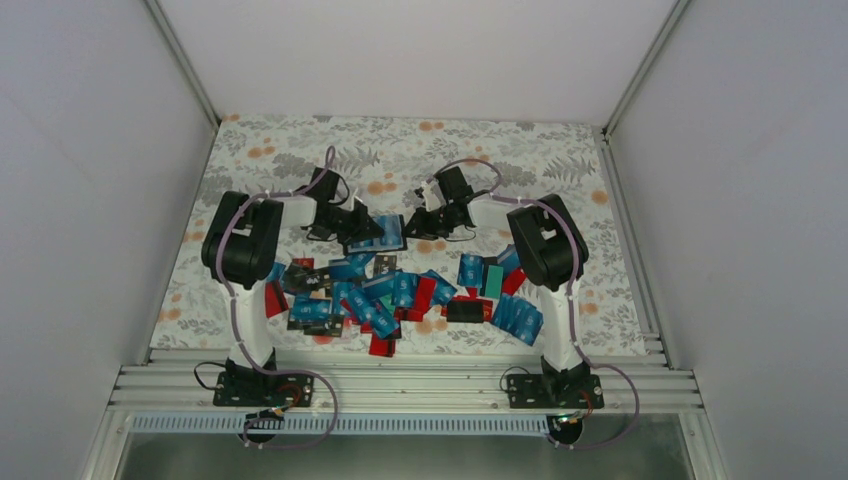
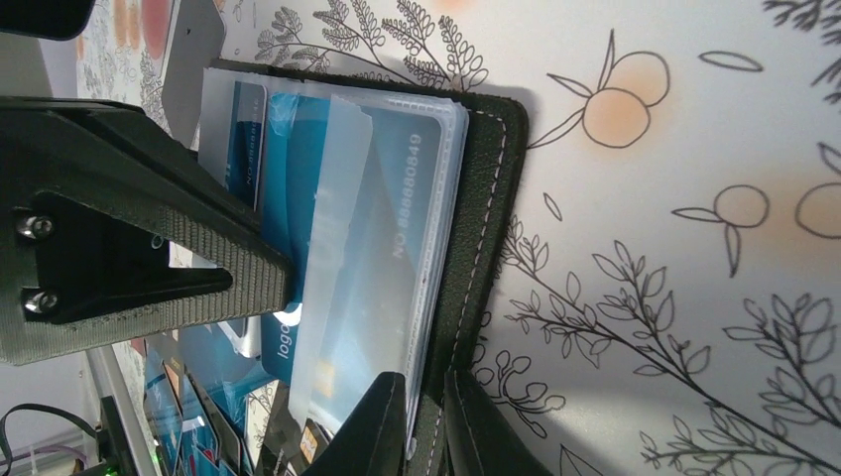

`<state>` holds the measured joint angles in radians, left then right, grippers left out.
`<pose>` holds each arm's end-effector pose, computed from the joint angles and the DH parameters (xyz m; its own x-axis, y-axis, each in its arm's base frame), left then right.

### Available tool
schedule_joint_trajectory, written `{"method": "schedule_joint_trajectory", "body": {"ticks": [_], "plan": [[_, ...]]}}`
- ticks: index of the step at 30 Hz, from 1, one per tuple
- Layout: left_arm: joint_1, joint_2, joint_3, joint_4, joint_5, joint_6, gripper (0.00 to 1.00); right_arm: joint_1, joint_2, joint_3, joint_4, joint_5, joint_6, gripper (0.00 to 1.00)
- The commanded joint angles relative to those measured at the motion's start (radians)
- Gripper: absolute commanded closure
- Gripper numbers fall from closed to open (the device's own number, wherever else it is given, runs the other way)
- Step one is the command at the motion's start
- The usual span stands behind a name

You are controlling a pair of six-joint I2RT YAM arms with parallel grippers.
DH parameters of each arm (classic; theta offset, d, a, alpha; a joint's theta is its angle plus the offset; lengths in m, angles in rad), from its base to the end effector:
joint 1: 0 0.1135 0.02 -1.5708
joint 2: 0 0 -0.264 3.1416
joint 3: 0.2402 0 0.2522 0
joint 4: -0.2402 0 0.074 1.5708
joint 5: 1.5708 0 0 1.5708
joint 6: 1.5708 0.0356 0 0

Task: Put the credit cards into the card holder

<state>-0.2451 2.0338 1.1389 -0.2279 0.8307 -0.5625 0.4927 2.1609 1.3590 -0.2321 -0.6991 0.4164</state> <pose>0.3627 -0.1178 0.1078 -0.9924 -0.1225 -0.0115 -0.0654 0.6044 -0.7940 0.3699 0.2246 0.1115 -0.9562 -0.1619 -0.2440 -0.2900 0.6388 0.7126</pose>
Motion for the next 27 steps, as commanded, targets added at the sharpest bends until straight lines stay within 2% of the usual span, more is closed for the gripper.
{"method": "schedule_joint_trajectory", "body": {"ticks": [1, 7, 14, 19, 23, 27], "plan": [[-0.010, 0.052, 0.024, -0.084, -0.046, 0.068, 0.98, 0.016, 0.009, 0.020, -0.033, 0.023, -0.021, 0.87], [-0.010, 0.070, 0.070, -0.142, -0.073, 0.106, 0.95, 0.017, 0.013, 0.024, -0.036, 0.025, -0.026, 0.87], [-0.010, 0.000, 0.054, -0.172, -0.103, 0.124, 0.67, 0.016, 0.004, 0.025, -0.046, 0.041, -0.032, 0.87], [-0.011, -0.080, 0.037, -0.199, -0.101, 0.134, 0.55, 0.014, 0.002, 0.019, -0.046, 0.042, -0.031, 0.87], [-0.010, -0.141, 0.028, -0.228, -0.113, 0.141, 0.41, 0.012, -0.004, 0.018, -0.047, 0.043, -0.033, 0.86], [-0.011, -0.207, 0.010, -0.251, -0.119, 0.149, 0.32, 0.014, -0.014, 0.020, -0.048, 0.048, -0.032, 0.86]]}}
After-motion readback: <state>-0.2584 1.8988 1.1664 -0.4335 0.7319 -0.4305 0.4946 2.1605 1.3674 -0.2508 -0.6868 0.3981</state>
